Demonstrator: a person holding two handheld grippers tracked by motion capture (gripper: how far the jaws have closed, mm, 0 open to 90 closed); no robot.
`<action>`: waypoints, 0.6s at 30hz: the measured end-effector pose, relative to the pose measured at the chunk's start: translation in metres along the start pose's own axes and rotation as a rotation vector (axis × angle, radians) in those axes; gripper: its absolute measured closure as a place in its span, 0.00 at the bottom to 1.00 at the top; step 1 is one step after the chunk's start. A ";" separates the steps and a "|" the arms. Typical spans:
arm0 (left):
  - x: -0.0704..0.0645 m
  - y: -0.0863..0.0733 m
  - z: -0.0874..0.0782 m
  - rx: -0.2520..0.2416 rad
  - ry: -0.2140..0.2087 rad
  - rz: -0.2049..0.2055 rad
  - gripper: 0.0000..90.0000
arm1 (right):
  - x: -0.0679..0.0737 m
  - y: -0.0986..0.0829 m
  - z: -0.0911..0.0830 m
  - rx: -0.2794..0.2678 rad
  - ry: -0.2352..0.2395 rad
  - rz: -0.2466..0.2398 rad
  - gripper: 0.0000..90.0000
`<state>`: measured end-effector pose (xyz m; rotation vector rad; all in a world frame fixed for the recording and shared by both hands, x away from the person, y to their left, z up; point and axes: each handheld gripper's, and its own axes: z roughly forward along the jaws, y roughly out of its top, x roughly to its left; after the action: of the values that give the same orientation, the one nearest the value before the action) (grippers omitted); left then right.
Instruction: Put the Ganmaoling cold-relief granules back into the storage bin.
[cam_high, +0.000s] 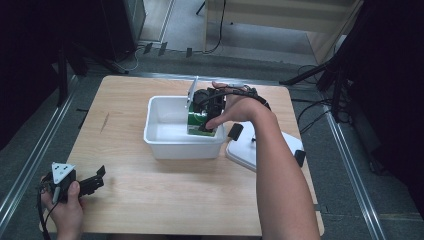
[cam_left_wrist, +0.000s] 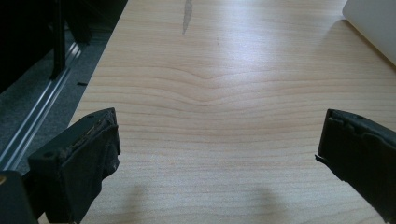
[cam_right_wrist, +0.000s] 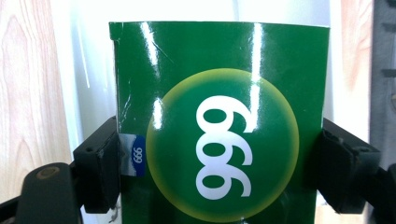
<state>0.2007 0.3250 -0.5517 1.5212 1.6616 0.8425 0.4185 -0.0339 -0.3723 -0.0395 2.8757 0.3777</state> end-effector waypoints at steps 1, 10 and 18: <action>0.000 0.000 0.000 0.000 0.000 0.001 0.00 | 0.000 0.000 0.002 0.001 0.001 -0.003 0.18; 0.000 0.000 0.000 0.001 0.000 0.000 0.00 | 0.001 0.001 0.023 0.036 0.017 -0.016 0.18; 0.000 0.000 0.000 0.000 -0.001 -0.001 0.00 | -0.004 0.000 0.042 0.067 0.017 -0.018 0.18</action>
<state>0.2010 0.3247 -0.5519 1.5204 1.6619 0.8412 0.4316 -0.0230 -0.4104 -0.0566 2.9007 0.2783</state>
